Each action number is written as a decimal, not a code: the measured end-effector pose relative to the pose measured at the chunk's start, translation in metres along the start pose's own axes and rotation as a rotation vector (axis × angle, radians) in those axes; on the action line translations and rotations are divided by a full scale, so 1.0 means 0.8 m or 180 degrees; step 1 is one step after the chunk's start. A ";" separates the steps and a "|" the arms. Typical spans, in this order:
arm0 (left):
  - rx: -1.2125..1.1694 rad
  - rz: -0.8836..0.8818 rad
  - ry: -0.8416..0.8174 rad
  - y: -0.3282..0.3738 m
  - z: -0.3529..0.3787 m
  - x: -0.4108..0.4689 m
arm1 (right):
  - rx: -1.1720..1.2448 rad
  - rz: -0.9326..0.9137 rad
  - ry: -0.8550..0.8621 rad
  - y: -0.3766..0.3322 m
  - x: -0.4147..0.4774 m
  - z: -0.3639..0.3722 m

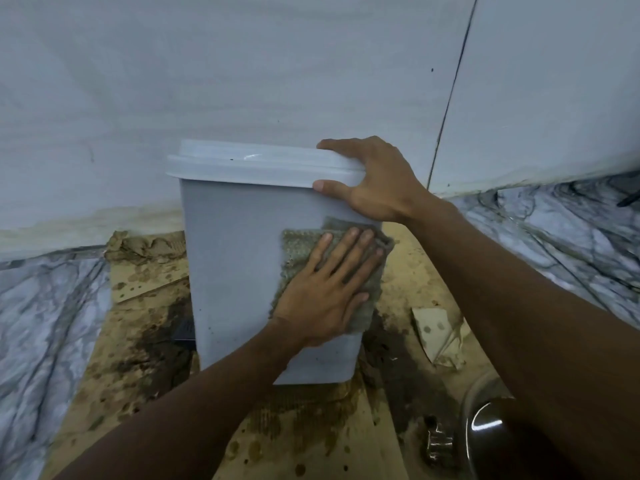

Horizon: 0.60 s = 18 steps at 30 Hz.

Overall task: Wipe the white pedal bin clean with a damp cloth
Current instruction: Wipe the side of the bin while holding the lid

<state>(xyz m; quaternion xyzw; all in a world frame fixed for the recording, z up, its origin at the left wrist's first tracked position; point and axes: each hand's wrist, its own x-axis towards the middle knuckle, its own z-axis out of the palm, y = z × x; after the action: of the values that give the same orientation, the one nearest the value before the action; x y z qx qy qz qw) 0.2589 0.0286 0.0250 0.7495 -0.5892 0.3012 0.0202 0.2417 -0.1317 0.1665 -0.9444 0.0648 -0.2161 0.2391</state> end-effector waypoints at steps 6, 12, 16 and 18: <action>-0.0010 0.0870 -0.0456 0.021 0.032 -0.071 | 0.0120 0.0113 0.0046 0.007 -0.003 0.004; -0.0024 -0.0061 0.0060 -0.022 0.004 -0.024 | 0.0211 0.0160 0.0045 0.005 0.001 0.001; -0.0115 -0.0692 0.0330 -0.011 -0.004 0.010 | 0.0104 0.0113 0.0068 0.000 -0.001 0.003; -0.0139 -0.0577 0.0280 0.006 0.004 0.006 | 0.0064 0.0122 0.0112 -0.001 -0.003 0.004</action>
<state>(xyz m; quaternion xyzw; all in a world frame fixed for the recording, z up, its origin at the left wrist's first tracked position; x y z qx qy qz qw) 0.2563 0.0220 0.0229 0.7851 -0.5239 0.3179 0.0895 0.2412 -0.1290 0.1637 -0.9366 0.0849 -0.2287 0.2515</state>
